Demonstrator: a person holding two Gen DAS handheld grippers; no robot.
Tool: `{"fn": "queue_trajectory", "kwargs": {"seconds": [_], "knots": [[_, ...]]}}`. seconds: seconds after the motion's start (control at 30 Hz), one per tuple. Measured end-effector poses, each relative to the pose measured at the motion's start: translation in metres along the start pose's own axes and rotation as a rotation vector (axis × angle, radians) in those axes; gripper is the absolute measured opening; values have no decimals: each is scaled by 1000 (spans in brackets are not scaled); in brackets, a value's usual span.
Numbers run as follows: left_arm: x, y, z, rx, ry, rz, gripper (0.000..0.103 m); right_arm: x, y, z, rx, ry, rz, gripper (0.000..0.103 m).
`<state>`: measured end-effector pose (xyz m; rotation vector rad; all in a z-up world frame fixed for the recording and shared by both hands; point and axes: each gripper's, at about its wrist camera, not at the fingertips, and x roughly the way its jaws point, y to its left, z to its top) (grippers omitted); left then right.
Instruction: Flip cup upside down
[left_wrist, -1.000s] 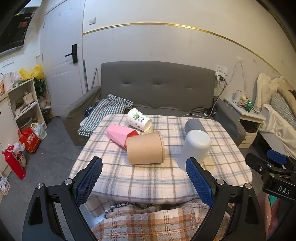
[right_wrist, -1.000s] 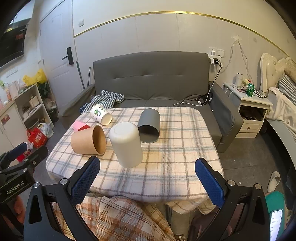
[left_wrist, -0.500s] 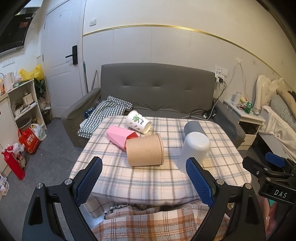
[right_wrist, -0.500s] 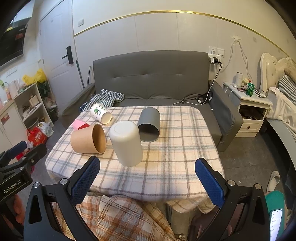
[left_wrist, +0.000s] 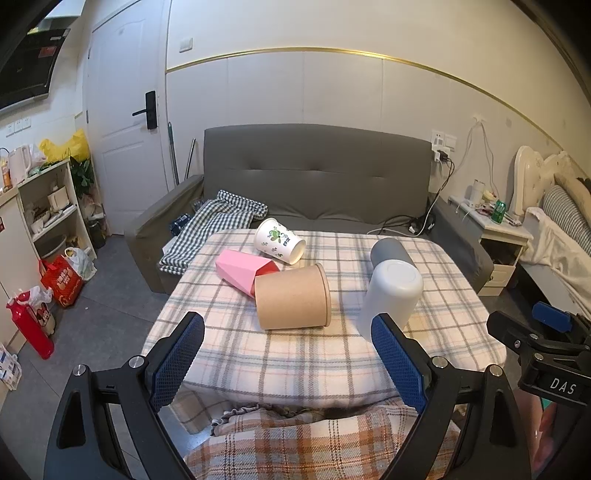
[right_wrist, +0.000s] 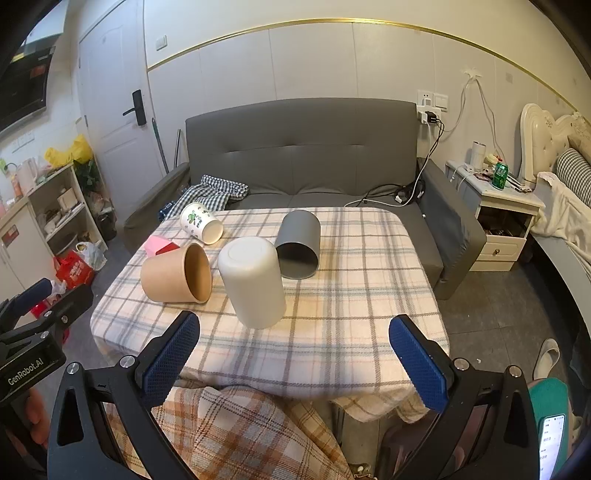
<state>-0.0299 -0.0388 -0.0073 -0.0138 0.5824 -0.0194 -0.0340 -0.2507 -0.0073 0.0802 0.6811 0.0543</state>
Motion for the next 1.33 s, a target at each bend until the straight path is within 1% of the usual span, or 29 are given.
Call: {"fn": "queue_trajectory", "kwargs": {"seconds": [0.33, 1.03, 1.23, 1.33], "knots": [[2, 2, -2, -1, 8, 1, 95, 3, 0, -5, 5, 10, 2, 103], [3, 3, -5, 5, 13, 0, 95, 3, 0, -5, 5, 13, 1, 103], [3, 3, -8, 2, 14, -15, 95, 4, 2, -7, 4, 18, 0, 103], [5, 3, -8, 3, 18, -5, 95, 5, 2, -7, 5, 19, 0, 103]]}}
